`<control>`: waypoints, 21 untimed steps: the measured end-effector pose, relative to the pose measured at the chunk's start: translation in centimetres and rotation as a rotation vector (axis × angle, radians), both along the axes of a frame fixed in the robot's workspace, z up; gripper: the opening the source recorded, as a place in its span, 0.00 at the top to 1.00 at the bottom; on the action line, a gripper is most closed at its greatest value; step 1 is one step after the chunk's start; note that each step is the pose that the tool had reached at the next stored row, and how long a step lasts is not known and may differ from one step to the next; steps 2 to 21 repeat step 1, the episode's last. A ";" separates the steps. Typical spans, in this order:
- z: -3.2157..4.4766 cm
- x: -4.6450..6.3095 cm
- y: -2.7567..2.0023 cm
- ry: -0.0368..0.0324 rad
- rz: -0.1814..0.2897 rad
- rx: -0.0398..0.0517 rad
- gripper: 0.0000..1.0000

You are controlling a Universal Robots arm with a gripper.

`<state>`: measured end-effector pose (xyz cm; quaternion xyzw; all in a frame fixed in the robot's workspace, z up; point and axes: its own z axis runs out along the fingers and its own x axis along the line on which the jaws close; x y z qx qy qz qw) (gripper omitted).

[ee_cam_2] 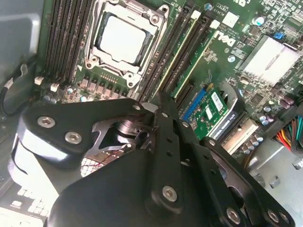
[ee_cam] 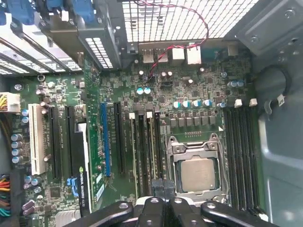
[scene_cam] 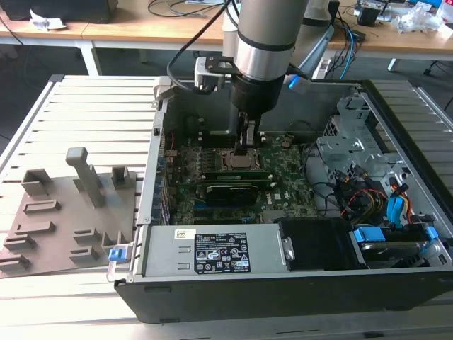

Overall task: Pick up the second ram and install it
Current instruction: 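Press down the second ram until it locks into place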

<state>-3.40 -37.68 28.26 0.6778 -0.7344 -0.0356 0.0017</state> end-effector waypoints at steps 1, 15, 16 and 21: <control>0.00 0.0 0.00 0.0000 0.000 0.0000 0.89; 0.00 0.0 0.00 0.0000 0.000 0.0000 0.89; 0.00 0.0 0.00 0.0000 0.000 0.0000 0.89; 0.00 0.0 0.00 0.0000 0.000 0.0000 0.89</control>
